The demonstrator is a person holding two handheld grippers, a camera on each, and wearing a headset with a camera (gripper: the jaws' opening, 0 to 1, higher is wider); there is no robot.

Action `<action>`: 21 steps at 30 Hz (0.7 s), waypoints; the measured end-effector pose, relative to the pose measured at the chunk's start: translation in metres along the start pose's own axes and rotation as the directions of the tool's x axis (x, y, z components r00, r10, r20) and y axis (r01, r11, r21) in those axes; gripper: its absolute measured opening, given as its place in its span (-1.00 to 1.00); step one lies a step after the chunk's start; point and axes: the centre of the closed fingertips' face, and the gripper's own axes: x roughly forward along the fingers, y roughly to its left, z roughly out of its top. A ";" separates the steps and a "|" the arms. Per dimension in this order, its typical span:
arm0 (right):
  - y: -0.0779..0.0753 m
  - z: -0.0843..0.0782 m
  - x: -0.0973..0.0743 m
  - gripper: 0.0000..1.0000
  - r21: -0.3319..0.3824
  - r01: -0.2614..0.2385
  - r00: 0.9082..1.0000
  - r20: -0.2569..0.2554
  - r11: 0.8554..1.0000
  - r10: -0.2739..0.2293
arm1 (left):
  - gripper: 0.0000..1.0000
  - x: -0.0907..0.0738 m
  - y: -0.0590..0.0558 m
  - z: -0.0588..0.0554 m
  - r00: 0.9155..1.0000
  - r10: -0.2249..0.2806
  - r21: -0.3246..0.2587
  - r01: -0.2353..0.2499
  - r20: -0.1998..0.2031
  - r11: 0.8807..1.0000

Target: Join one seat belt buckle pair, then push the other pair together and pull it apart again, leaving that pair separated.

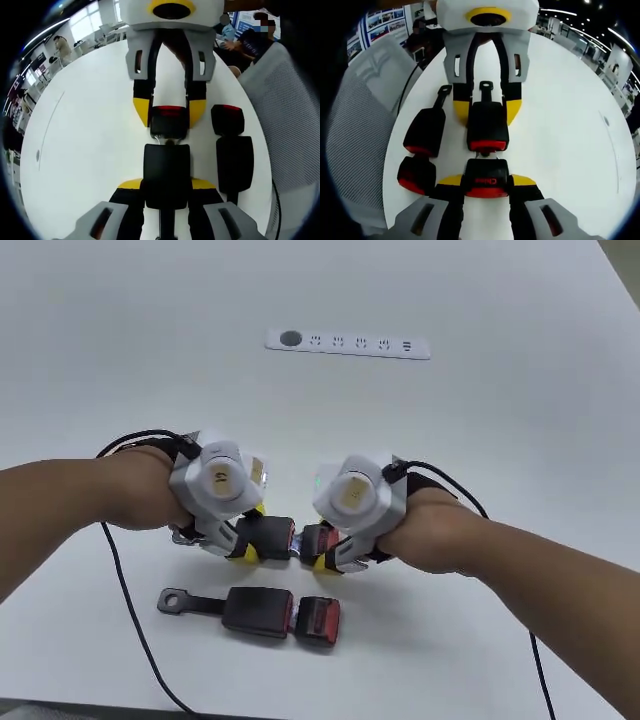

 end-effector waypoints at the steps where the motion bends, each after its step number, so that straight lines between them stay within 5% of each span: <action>1: 0.000 -0.002 -0.001 -0.39 -0.001 0.000 1.000 0.001 1.000 0.000 | -0.33 0.000 0.002 -0.002 1.000 -0.001 0.002 0.001 0.002 1.000; 21: 0.002 -0.050 -0.027 -0.37 0.012 0.017 1.000 -0.012 1.000 -0.017 | -0.32 0.001 0.003 -0.002 1.000 -0.004 0.001 0.004 -0.028 1.000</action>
